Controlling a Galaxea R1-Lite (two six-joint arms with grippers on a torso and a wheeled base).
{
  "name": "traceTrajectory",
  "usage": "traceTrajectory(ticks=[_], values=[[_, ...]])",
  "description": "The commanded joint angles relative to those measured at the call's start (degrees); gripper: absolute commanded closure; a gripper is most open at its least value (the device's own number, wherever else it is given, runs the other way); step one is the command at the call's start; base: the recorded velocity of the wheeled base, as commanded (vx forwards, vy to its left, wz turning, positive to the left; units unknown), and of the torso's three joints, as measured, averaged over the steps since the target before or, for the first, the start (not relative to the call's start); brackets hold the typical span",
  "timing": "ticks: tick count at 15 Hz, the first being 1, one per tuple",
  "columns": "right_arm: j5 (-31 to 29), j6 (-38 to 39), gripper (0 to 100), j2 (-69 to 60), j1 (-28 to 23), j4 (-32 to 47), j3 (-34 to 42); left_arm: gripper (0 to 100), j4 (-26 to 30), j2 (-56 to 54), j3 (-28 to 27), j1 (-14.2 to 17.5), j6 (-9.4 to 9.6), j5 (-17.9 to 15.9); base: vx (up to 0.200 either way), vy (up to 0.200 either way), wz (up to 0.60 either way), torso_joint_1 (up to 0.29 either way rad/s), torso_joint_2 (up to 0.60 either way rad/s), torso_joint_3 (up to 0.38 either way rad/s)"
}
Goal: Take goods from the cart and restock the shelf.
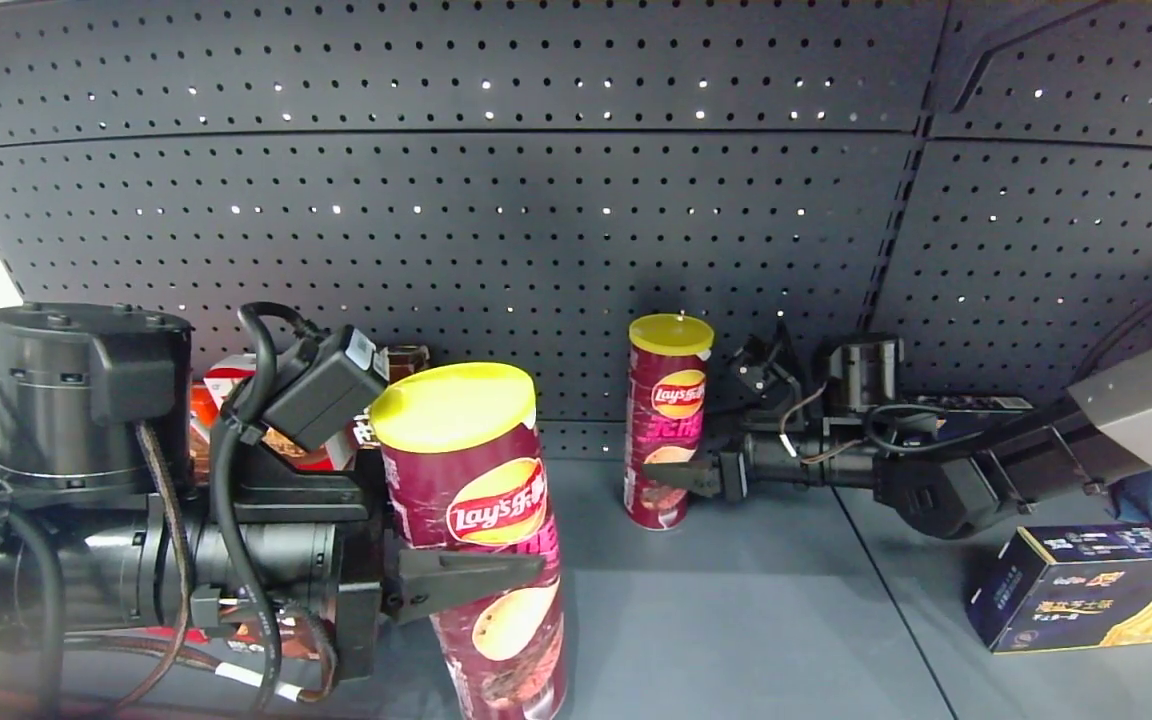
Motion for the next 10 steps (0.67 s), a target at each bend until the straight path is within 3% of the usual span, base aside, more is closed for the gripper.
traceTrajectory(ticks=[1,5,6,10], values=[[0.0,0.0,0,1.7,0.4,-0.3,-0.6,100,0.0,0.0,0.1,0.0,0.0,0.0,0.0,0.0,0.0,0.0,0.0,0.0],[0.1,0.1,0,3.3,1.2,-0.3,-1.5,100,0.0,-0.1,0.4,0.1,0.0,0.1,0.0,0.0,0.0,0.0,0.0,0.0],[0.8,0.0,100,4.0,1.2,-1.0,-1.5,100,0.0,-0.1,0.3,0.1,0.0,0.1,0.0,0.0,0.0,0.0,0.0,0.0],[0.6,0.2,100,3.6,1.4,-2.2,-1.1,100,0.0,-0.3,0.5,0.5,0.0,0.0,0.0,0.0,0.0,0.0,0.0,0.0]])
